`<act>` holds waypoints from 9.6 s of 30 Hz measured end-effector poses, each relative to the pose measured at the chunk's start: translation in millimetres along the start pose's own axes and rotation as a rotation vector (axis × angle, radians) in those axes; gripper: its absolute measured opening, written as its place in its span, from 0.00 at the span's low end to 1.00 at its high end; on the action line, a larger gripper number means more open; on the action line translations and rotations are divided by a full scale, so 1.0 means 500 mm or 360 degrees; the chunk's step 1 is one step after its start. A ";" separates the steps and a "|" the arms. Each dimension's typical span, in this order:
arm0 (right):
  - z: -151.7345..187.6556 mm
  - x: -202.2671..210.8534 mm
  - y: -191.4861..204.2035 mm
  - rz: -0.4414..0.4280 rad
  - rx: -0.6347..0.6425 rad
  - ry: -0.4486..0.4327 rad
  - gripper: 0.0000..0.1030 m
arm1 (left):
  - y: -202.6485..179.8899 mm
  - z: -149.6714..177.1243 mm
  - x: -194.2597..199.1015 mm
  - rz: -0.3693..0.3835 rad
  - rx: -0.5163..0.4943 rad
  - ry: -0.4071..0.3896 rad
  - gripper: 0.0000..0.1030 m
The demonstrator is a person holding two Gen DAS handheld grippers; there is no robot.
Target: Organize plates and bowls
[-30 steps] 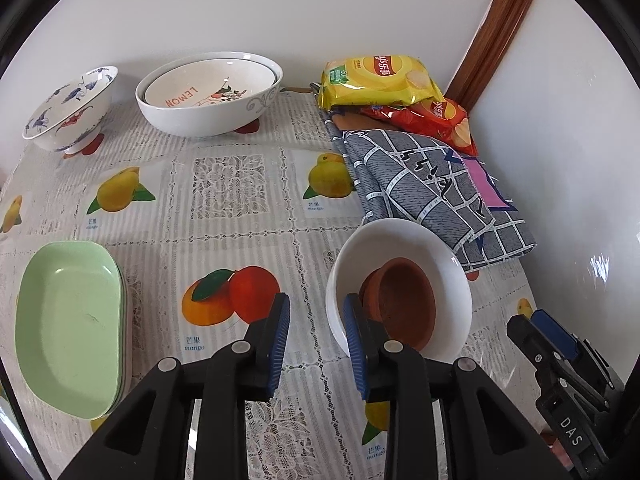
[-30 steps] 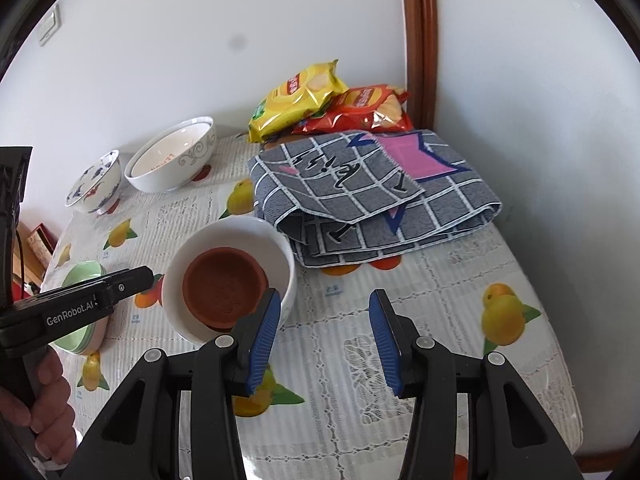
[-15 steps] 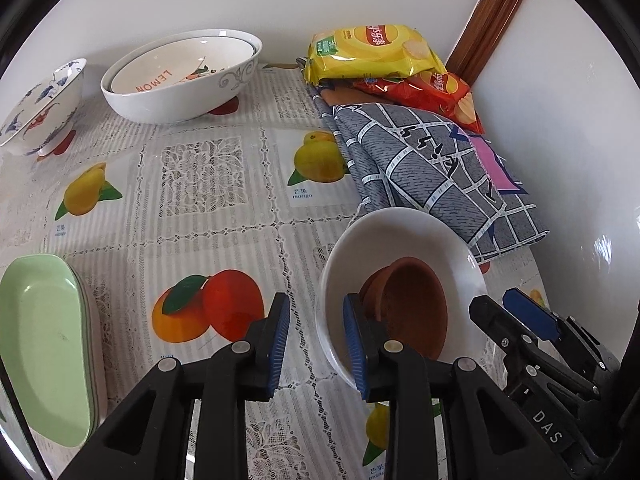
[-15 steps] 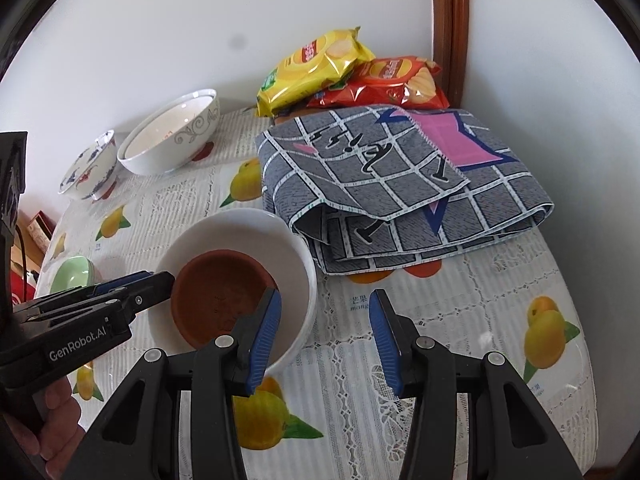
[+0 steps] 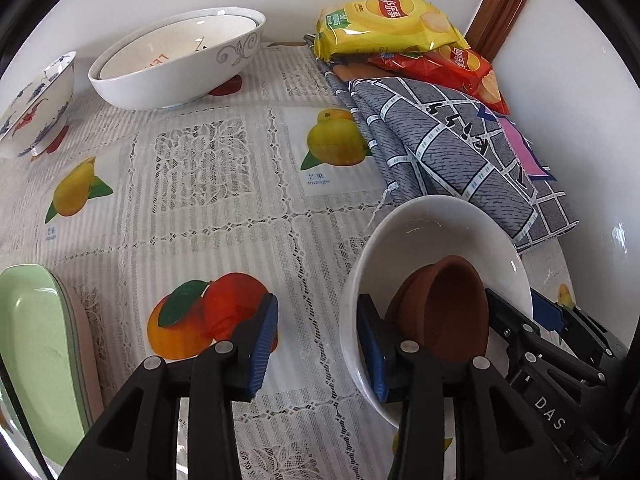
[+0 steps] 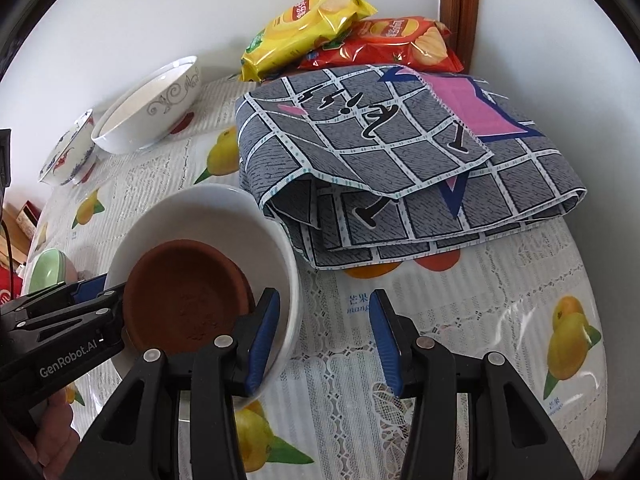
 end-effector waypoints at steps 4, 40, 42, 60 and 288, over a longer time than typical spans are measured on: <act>-0.004 -0.004 -0.003 -0.0010 -0.0009 -0.0002 0.45 | 0.002 -0.003 -0.003 -0.0005 -0.0010 0.0004 0.41; 0.004 0.005 0.025 -0.0120 -0.0059 -0.0048 0.12 | -0.018 0.004 0.003 0.0095 0.0023 -0.0086 0.09; 0.007 0.010 0.027 -0.0105 -0.0062 -0.0051 0.12 | -0.021 0.007 0.004 0.0078 0.0008 -0.0087 0.09; 0.035 0.100 0.040 -0.0108 -0.0159 -0.0122 0.10 | -0.014 0.051 0.100 0.0092 -0.0014 -0.0167 0.08; 0.372 0.563 0.128 0.0119 0.0063 -0.0597 0.95 | 0.055 0.423 0.560 -0.0166 0.0087 -0.0711 0.87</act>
Point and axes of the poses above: each gripper's, at about its wrist camera, not at the fingertips, and x roughly against the way its jaws point, y to its left, z to its underside, the point moved 5 cm from there along -x, roughly the way its jaws point, and after that the axes turned 5 degrees about z, right-handed, at the moved point
